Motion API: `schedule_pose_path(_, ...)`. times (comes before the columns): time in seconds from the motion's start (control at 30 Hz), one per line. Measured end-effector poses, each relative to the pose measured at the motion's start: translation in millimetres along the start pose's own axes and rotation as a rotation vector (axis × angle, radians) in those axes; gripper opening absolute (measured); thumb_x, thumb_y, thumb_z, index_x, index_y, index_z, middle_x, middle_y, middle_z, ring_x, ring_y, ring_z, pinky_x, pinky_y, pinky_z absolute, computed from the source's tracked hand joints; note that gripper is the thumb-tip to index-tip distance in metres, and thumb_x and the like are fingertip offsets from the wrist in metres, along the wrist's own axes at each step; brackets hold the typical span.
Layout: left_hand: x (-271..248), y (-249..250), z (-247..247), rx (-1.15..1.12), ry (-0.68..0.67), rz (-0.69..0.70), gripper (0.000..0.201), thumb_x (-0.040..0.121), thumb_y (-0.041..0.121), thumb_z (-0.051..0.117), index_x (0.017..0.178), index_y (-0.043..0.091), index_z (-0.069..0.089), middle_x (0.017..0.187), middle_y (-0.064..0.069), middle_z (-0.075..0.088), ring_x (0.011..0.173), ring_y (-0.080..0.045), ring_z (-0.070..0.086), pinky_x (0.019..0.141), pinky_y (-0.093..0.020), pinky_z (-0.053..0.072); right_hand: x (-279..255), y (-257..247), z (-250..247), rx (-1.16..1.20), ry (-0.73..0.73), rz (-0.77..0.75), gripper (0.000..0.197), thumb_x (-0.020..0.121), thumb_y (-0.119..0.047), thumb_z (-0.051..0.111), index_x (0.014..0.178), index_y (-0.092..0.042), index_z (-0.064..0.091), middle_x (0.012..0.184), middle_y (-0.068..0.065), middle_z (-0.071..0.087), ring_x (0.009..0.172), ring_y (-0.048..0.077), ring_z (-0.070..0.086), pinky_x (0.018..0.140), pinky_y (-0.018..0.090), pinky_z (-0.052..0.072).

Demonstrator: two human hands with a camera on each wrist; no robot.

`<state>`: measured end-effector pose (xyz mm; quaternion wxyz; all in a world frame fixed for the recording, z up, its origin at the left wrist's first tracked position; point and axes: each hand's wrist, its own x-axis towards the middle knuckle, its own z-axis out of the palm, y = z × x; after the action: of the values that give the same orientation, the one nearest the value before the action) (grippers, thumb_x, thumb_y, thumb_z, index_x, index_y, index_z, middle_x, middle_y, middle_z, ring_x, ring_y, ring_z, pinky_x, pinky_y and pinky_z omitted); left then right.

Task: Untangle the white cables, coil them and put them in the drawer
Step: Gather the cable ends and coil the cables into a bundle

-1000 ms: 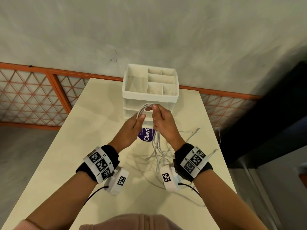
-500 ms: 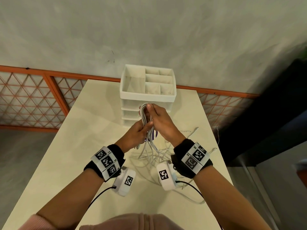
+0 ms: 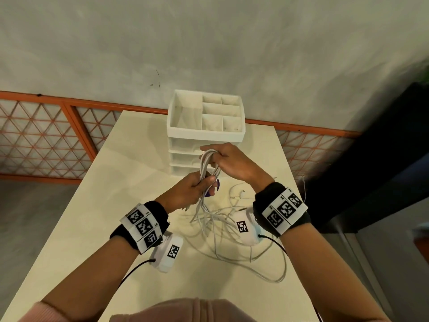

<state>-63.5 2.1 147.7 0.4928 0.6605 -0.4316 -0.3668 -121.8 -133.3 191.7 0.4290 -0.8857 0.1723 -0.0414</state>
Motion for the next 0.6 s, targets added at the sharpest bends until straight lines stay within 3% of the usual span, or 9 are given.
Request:
schedule_pose_path(0.1,-2,0,-1,-0.097,0.021,0.002,0.038,0.103,0.026,0.03,0.078,0.005,0.049,0.039,0.015,0.048,0.033,-0.001,0.033,0.04,-0.011,0.027,-4,8,2,0.164,-0.04,0.017,0.044,0.096,-0.029,0.049,0.139,-0.023,0.041,0.117,0.006,0.065,0.11,0.018,0.061,0.105,0.037,0.044)
schedule_pose_path(0.17,0,1,-4,-0.208,0.092,0.028,0.041,0.103,0.029,0.029,0.078,0.006,0.054,0.04,0.011,0.044,0.035,0.0,0.027,0.039,-0.014,0.027,-12,16,11,0.259,-0.152,0.029,0.038,0.095,-0.051,0.04,0.124,-0.028,0.047,0.096,-0.005,0.065,0.092,0.008,0.064,0.103,0.042,0.046)
schedule_pose_path(0.23,2,4,-8,-0.279,0.141,0.067,0.041,0.101,0.033,0.034,0.071,0.018,0.057,0.046,0.008,0.042,0.036,-0.004,0.029,0.038,-0.016,0.031,-22,22,26,0.342,-0.317,0.011,0.049,0.091,-0.062,0.028,0.117,-0.03,0.054,0.099,-0.005,0.068,0.096,0.006,0.066,0.105,0.04,0.044)
schedule_pose_path(0.3,2,7,-14,-0.283,0.161,0.072,0.036,0.101,0.032,0.035,0.078,0.013,0.057,0.055,0.005,0.058,0.034,-0.004,0.035,0.036,-0.017,0.034,-27,26,34,0.334,-0.391,0.011,0.056,0.092,-0.057,0.035,0.132,-0.021,0.048,0.118,-0.004,0.065,0.11,0.012,0.063,0.107,0.033,0.042)
schedule_pose_path(0.37,2,4,-20,-0.233,0.184,0.07,0.039,0.102,0.031,0.032,0.087,0.013,0.063,0.063,-0.01,0.065,0.035,-0.007,0.036,0.038,-0.019,0.031,-26,33,34,0.255,-0.375,0.011,0.047,0.096,-0.033,0.05,0.126,0.002,0.051,0.127,-0.004,0.056,0.102,0.021,0.066,0.103,0.036,0.046)
schedule_pose_path(0.43,4,-2,-23,-0.178,0.214,0.106,0.044,0.101,0.038,0.032,0.081,0.027,0.069,0.076,-0.029,0.06,0.042,-0.015,0.025,0.045,-0.026,0.025,-23,38,33,0.268,-0.341,0.018,0.027,0.096,-0.014,0.052,0.101,0.012,0.058,0.098,0.001,0.059,0.072,0.02,0.062,0.093,0.05,0.051)
schedule_pose_path(0.5,7,-3,-23,-0.124,0.282,0.133,0.047,0.102,0.037,0.03,0.086,0.021,0.071,0.064,-0.015,0.063,0.041,-0.013,0.024,0.044,-0.028,0.025,-21,35,32,0.276,-0.299,0.033,0.022,0.097,-0.014,0.048,0.084,0.0,0.059,0.073,0.002,0.051,0.061,0.014,0.056,0.077,0.047,0.055)
schedule_pose_path(0.53,8,-3,-23,-0.093,0.325,0.132,0.048,0.103,0.032,0.029,0.093,0.007,0.069,0.051,0.007,0.062,0.037,-0.007,0.026,0.042,-0.022,0.027,-21,33,32,0.262,-0.282,0.039,0.023,0.098,-0.018,0.047,0.081,-0.006,0.057,0.07,0.002,0.051,0.062,0.013,0.057,0.07,0.04,0.055)
schedule_pose_path(0.6,10,2,-18,-0.062,0.399,0.147,0.049,0.104,0.024,0.027,0.097,-0.012,0.059,0.039,0.019,0.052,0.034,0.0,0.038,0.044,-0.009,0.03,-21,29,33,0.256,-0.261,0.023,0.027,0.099,-0.027,0.044,0.083,-0.008,0.054,0.07,0.002,0.056,0.067,0.013,0.06,0.069,0.034,0.05)
